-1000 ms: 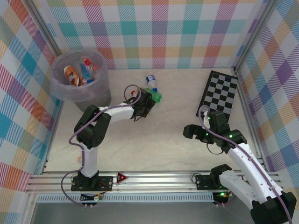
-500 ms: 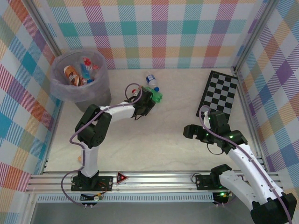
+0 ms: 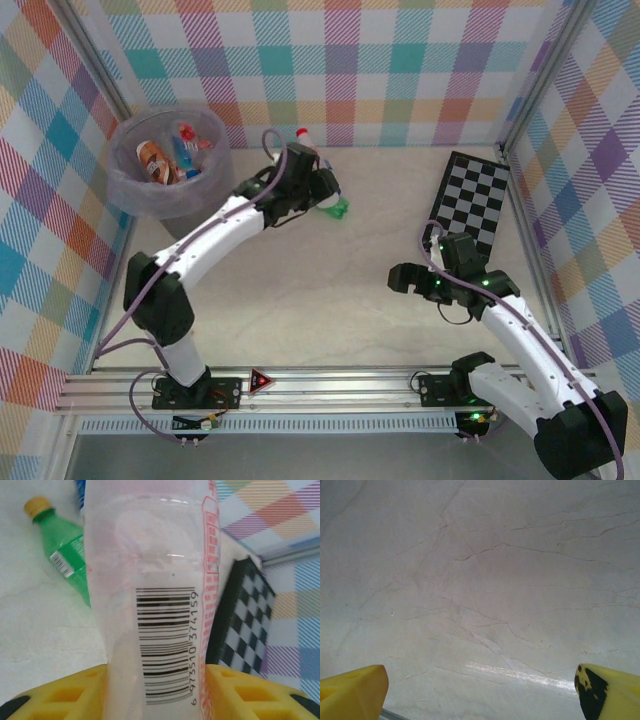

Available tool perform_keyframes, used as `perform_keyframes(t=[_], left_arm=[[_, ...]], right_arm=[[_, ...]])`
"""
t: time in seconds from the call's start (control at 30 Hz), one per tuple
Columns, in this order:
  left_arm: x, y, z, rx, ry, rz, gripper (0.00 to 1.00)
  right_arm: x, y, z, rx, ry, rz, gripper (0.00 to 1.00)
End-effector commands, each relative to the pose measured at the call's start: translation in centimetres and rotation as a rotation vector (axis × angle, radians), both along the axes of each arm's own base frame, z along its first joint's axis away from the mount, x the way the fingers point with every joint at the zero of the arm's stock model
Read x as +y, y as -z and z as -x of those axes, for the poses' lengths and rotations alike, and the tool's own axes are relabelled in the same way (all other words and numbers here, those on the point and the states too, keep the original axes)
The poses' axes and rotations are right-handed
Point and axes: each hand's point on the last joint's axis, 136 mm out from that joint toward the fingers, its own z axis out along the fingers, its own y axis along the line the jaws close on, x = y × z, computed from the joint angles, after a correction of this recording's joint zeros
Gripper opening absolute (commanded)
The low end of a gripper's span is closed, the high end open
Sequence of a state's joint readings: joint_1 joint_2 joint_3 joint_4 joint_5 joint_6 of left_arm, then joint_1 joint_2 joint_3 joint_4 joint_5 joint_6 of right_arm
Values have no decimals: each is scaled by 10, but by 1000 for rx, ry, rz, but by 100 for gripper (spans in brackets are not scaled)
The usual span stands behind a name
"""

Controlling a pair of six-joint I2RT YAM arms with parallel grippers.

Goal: Put the plastic bottles in the bin

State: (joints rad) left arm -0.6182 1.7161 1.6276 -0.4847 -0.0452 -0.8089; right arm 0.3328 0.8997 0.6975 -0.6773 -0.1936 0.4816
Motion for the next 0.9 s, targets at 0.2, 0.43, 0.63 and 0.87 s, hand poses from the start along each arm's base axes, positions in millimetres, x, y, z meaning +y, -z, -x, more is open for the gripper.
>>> perform_keyframes(t=[0.2,0.43,0.63,0.87], left_arm=[[121,-89,27,-52,61,-135,44],[219,-112,8,-75,-96,-152,43],[288,-102,-7,-26,-214,-229,43],[322,-66,-18,100,-239,-308,43]], right_arm=[[8,-10,-11,-40,-15,-41,96],[8,-9,-11,-37,-11,-46,96],[5,-7,-6,-32,-2,-41,95],[6,-3,-7,-23,-1,-46,95]])
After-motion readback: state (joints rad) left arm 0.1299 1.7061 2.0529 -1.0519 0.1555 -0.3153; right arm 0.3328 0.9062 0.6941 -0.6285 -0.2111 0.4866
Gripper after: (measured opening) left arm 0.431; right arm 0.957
